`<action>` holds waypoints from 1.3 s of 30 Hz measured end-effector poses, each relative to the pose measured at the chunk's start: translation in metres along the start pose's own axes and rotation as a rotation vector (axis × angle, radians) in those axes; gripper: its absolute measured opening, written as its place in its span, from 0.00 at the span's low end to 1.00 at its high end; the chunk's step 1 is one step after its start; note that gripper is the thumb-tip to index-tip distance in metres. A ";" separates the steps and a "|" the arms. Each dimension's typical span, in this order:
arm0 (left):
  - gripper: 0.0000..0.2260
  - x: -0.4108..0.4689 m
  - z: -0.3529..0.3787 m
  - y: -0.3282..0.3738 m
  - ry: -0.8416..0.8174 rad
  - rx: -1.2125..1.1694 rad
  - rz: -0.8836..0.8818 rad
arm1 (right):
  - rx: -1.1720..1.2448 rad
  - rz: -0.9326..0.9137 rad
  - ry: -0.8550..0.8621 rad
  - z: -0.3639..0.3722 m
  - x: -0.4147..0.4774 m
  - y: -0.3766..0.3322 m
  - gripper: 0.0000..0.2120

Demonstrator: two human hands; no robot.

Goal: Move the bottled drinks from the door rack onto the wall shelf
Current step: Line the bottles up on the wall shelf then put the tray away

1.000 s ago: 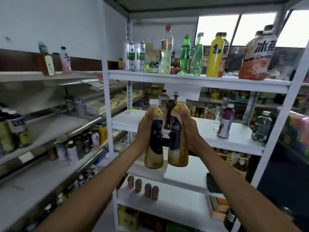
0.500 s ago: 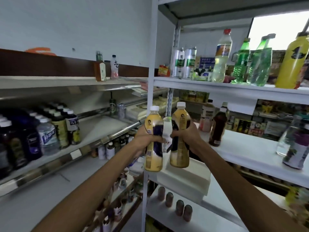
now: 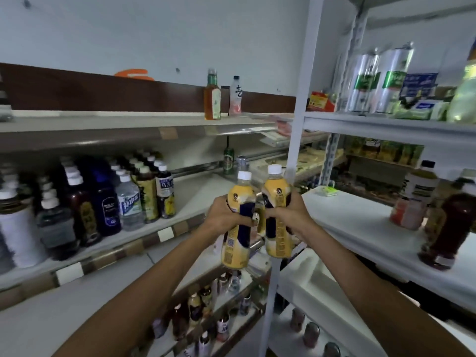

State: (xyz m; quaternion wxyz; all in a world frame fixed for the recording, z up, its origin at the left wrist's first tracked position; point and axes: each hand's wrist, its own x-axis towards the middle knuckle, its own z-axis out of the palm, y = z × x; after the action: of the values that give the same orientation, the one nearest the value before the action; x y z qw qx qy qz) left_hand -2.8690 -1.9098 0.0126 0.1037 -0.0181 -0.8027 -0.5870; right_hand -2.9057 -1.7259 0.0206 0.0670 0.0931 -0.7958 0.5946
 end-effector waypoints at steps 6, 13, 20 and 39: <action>0.30 0.053 -0.005 -0.021 0.165 0.060 -0.055 | -0.145 -0.108 -0.064 0.023 0.073 0.022 0.32; 0.30 0.107 -0.018 -0.052 0.369 0.073 -0.105 | -0.158 -0.144 -0.160 0.055 0.141 0.036 0.25; 0.28 0.162 -0.039 -0.071 0.512 0.066 -0.142 | -0.130 -0.143 -0.216 0.109 0.196 0.036 0.24; 0.34 0.308 -0.092 -0.156 0.744 0.337 -0.294 | -0.135 -0.098 -0.237 0.225 0.356 0.054 0.33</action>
State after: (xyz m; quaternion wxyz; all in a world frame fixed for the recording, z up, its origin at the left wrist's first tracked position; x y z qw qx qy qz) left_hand -3.1799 -2.0742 -0.0498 0.3028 0.3262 -0.7894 -0.4229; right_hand -3.2638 -1.9517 -0.0161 0.0075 0.1967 -0.8309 0.5205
